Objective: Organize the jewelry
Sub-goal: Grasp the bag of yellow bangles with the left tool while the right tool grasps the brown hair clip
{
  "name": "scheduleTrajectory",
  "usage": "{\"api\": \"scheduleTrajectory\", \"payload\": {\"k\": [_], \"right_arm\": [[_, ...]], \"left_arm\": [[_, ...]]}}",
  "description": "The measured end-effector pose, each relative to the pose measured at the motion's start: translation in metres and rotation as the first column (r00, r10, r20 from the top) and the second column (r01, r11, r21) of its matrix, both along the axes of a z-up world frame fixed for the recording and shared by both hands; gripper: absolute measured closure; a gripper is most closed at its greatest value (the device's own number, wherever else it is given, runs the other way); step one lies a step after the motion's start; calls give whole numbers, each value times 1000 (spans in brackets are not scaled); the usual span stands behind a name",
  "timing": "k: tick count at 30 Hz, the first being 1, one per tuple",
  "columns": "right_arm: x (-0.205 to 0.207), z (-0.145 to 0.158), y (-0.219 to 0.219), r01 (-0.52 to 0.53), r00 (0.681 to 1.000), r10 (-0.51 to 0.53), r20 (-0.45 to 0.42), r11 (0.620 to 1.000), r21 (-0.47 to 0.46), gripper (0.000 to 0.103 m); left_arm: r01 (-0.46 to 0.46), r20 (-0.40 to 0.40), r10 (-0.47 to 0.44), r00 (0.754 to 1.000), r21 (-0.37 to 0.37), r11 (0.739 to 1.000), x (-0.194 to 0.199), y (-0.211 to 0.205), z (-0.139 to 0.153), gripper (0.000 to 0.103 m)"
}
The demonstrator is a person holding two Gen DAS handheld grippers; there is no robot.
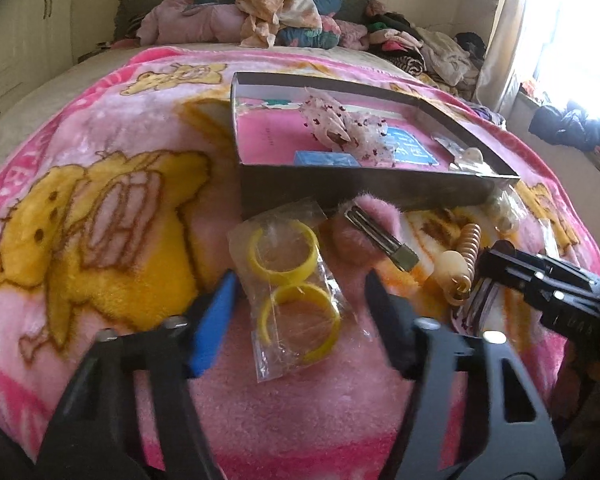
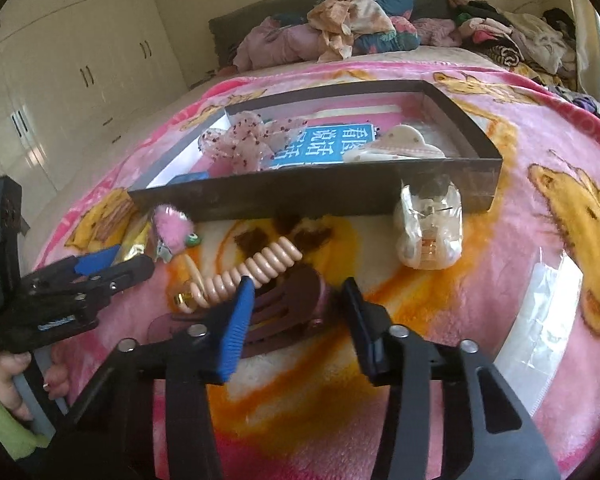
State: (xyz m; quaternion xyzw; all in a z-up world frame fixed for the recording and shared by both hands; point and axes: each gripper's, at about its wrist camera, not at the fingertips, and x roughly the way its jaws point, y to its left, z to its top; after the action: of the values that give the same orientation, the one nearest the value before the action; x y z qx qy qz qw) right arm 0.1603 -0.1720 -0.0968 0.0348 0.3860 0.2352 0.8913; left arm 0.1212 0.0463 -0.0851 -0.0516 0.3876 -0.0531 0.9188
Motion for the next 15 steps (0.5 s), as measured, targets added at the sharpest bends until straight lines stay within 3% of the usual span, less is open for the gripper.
{"api": "scheduleTrajectory", "payload": {"k": [4,15], "right_arm": [[-2,6,-5,2,1000,-2,28,1000,12,73],[-10,17,-17,7,999,-9,51,999,34,75]], "left_arm": [[9,0,-9,1000,2,1000,-1,-1,0,69],[16,38,-16,999,-1,1000,-12,0,15,72]]}}
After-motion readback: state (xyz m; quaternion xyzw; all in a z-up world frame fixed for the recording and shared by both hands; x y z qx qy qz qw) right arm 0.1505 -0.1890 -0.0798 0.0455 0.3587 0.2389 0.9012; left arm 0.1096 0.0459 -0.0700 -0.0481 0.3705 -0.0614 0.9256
